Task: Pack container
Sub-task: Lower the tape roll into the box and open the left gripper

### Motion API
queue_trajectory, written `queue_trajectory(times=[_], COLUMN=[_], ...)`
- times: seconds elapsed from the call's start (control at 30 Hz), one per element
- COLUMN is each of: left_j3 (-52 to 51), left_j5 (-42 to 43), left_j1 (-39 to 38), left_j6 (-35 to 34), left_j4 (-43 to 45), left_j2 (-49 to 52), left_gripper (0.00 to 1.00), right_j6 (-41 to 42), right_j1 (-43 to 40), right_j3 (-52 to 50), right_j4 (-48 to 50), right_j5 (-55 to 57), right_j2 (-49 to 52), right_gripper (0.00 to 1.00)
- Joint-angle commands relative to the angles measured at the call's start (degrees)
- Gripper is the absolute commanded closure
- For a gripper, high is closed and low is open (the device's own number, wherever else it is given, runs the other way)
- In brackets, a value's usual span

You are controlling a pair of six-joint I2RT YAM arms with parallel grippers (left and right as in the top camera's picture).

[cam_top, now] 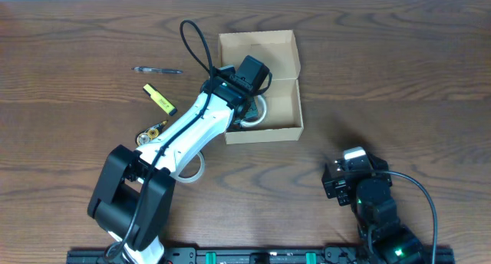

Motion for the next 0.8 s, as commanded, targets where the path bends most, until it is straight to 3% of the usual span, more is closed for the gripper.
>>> queue_trajectory(times=[0.0,0.2,0.57,0.77], left_j3=[-0.7,-0.7,-0.5,1.3], left_j5=[-1.2,-1.2,-1.0,-1.0], left_j1=[0.1,0.1,0.1,0.1], left_j6=[-0.1,-0.1,-0.1,0.0], left_j4=[0.0,0.3,7.4,8.9], left_j2=[0.4,0.4,0.4,-0.4], left_gripper=[0.83,0.81,0.55,0.52], right_j6=[0.0,0.0,0.0,0.0], right_j1=[-0.4,-0.4,-0.4,-0.4], right_j3=[-0.5,-0.5,-0.5,-0.5], right_j4=[0.1,0.1,0.1,0.1], right_j5=[0.5,0.5,0.5,0.5], right_j2=[-0.3,-0.3,-0.3,-0.3], right_gripper=[0.01,0.01,0.01,0.01])
